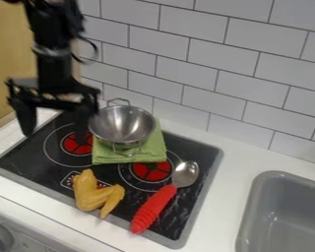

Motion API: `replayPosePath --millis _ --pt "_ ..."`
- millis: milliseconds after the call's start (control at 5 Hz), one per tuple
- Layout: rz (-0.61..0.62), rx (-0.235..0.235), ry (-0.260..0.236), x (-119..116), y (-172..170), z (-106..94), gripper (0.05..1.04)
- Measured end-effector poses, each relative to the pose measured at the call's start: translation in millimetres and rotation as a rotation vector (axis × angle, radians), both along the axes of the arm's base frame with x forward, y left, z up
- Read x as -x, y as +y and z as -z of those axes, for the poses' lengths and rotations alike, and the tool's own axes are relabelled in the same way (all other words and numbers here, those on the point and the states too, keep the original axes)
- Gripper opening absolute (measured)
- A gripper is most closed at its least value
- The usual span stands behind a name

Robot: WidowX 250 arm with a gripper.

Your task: Move the chicken wing to the left edge of the cooker

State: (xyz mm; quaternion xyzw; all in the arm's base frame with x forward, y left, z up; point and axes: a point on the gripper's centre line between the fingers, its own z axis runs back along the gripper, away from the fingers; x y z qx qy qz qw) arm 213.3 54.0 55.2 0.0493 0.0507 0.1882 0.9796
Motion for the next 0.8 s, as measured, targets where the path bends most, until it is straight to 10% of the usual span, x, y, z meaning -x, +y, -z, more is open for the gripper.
replayPosePath --millis 800 --pt "-0.086 0.01 -0.076 10 -19 31.4 0.999"
